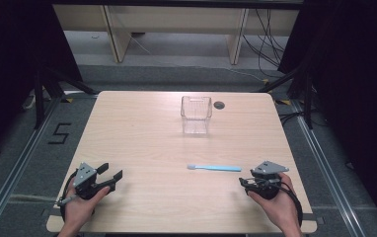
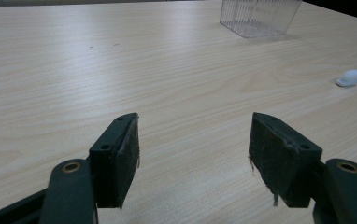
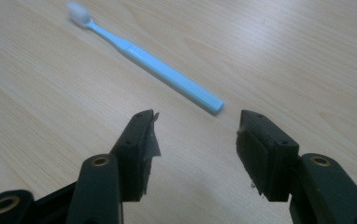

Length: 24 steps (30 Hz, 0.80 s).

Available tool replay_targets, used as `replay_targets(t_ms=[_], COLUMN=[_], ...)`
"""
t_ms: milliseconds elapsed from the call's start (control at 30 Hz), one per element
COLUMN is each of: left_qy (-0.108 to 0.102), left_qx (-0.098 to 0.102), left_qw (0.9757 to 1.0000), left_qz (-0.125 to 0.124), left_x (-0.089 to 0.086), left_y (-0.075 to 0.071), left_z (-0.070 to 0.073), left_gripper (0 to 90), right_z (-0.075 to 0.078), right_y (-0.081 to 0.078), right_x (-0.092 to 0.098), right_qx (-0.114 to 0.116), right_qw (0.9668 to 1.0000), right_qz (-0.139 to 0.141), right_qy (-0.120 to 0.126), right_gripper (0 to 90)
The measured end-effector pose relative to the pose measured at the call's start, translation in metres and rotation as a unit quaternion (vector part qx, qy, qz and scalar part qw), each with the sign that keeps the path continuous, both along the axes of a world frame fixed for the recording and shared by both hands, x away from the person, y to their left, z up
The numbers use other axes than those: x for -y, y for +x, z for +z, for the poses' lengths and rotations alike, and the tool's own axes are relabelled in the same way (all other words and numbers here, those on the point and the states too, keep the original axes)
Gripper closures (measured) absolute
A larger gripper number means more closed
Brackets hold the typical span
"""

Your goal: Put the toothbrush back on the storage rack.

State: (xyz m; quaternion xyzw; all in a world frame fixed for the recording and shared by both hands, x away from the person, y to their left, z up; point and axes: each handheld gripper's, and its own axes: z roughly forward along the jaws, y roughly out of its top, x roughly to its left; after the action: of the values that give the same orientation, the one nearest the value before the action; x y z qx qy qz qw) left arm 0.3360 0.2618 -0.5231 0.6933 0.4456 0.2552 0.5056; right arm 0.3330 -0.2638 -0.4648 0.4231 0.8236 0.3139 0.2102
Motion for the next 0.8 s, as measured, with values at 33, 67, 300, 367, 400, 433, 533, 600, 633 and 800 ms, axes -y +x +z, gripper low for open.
replay_targets(t_ms=[33, 67, 300, 367, 400, 433, 533, 600, 633, 800], left_qy=[0.000, 0.000, -0.001, -0.001, -0.001, -0.001, 0.000, 0.001, 0.000, 0.001], left_qx=[0.000, 0.000, 0.013, 0.012, 0.006, 0.003, 0.003, 0.003, 0.001, 0.003], left_qw=[1.0000, 1.0000, 0.9998, 0.9999, 1.0000, 1.0000, 1.0000, 1.0000, 1.0000, 1.0000], left_qz=[-0.001, -0.001, -0.012, -0.011, -0.006, -0.003, -0.004, -0.004, -0.004, -0.006], left_x=[0.000, 0.000, 0.000, 0.000, 0.000, 0.000, 0.000, 0.000, 0.000, 0.001], left_y=[0.000, 0.000, 0.001, 0.001, 0.000, 0.000, 0.000, 0.000, 0.000, -0.001], left_z=[0.000, 0.000, -0.001, 0.000, 0.000, 0.000, 0.000, 0.000, 0.000, 0.000], left_gripper=[33.1, 33.1, 33.1, 33.1, 33.1, 33.1, 33.1, 33.1, 33.1, 33.1], right_z=[0.001, 0.002, 0.010, 0.013, 0.012, 0.013, 0.016, 0.015, 0.016, 0.014], right_y=[0.002, 0.004, 0.023, 0.030, 0.035, 0.038, 0.047, 0.052, 0.055, 0.068], right_x=[-0.002, -0.004, -0.016, -0.019, -0.020, -0.020, -0.022, -0.024, -0.024, -0.033], right_qx=[-0.005, -0.008, -0.038, -0.046, -0.041, -0.041, -0.062, -0.071, -0.074, -0.095], right_qw=[0.9999, 0.9998, 0.9939, 0.9925, 0.9914, 0.9906, 0.9878, 0.9854, 0.9831, 0.9701], right_qz=[0.006, 0.010, 0.082, 0.088, 0.096, 0.099, 0.104, 0.110, 0.120, 0.164], right_qy=[-0.009, -0.016, -0.064, -0.070, -0.079, -0.084, -0.098, -0.109, -0.117, -0.152], right_gripper=[49.1, 49.8, 52.8, 52.8, 52.8, 52.8, 52.8, 52.8, 52.8, 53.9])
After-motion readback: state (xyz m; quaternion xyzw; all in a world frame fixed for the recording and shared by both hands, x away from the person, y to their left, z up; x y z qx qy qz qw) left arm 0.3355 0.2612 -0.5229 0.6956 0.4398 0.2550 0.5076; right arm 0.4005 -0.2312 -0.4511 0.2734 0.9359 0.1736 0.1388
